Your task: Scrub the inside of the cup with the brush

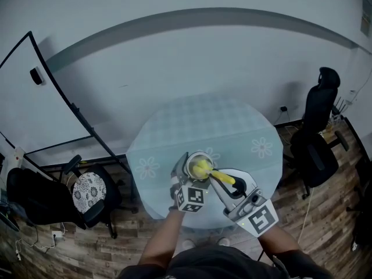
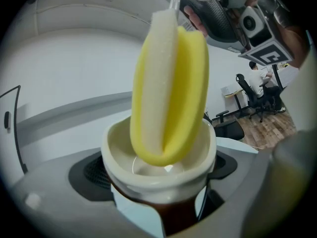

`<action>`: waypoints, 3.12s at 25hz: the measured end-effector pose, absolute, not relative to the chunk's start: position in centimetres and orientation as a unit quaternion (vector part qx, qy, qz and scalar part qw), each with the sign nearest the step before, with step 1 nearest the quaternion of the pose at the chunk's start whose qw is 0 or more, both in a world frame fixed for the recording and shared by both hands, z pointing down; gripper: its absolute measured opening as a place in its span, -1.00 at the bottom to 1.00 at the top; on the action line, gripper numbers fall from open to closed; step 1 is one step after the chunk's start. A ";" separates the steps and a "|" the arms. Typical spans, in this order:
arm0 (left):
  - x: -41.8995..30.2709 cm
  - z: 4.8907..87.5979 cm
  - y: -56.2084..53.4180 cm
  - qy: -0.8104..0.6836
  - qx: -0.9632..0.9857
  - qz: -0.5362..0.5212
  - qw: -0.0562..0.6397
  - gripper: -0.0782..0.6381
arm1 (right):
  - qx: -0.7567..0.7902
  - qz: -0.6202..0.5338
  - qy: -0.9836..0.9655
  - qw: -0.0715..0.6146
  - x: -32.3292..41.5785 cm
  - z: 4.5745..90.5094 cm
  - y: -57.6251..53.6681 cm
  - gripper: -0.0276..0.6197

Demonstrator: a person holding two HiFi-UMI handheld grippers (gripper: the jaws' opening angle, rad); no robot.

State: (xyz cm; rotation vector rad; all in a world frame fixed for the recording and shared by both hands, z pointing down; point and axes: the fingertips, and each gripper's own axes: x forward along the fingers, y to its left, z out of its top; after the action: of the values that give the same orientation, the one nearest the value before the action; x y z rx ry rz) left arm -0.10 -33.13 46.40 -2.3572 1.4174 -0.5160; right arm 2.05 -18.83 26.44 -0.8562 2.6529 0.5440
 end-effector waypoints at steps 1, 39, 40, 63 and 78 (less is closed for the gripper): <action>0.0 46.1 -33.1 0.499 -0.830 -0.179 0.174 0.77 | -0.297 0.192 0.924 0.148 1.9 26.4 -18.7 -0.80; -0.8 44.2 -32.8 0.491 -0.830 -0.175 0.201 0.77 | -0.303 0.185 0.925 0.136 -0.5 26.8 -22.2 -0.80; -0.9 44.3 -32.8 0.491 -0.829 -0.175 0.201 0.77 | -0.304 0.184 0.925 0.134 -0.4 26.9 -22.2 -0.80; -1.6 44.8 -33.8 0.496 -0.825 -0.181 0.199 0.77 | -0.305 0.153 0.931 0.132 0.6 29.1 -21.1 -0.80; -2.3 46.8 -33.6 0.490 -0.832 -0.192 0.177 0.77 | -0.314 0.173 0.920 0.160 0.8 27.2 -22.2 -0.80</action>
State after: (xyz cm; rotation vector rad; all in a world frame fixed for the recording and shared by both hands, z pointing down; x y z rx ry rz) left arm -2.26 -33.61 46.79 -2.3545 1.3870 -0.5421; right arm 0.77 -22.21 27.24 -0.8977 2.6267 0.4951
